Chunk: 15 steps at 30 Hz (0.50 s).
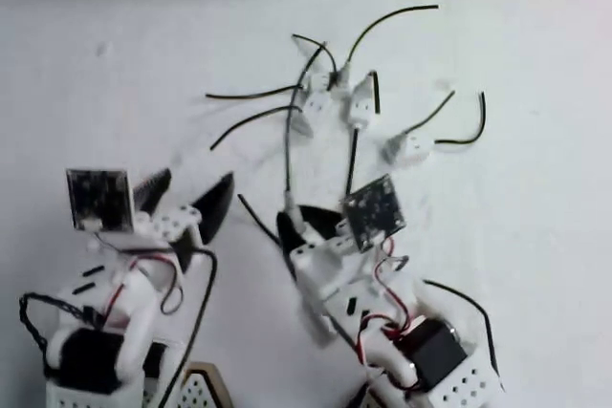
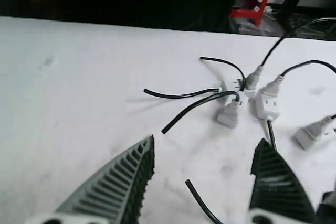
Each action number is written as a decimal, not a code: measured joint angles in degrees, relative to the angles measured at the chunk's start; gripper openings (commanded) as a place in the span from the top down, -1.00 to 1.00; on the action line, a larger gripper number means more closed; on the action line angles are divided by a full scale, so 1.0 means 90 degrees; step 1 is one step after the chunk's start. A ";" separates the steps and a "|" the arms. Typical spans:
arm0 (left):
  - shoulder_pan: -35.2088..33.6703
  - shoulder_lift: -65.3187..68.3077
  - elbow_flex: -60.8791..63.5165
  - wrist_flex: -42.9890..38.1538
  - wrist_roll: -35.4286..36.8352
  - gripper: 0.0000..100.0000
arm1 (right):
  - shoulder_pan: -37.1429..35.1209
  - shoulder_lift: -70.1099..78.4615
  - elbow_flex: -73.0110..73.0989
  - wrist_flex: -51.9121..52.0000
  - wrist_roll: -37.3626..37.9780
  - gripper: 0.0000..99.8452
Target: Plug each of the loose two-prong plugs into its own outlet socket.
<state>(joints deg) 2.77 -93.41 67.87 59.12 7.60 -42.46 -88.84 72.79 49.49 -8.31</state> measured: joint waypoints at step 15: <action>0.1788 -0.1172 0.0059 0.1250 -0.1094 0.40 | -0.0352 -0.0156 0.0352 -0.0039 0.0283 0.97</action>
<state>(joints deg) 18.86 -103.96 68.40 70.37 -2.24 -45.63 -90.24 75.96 49.14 -5.76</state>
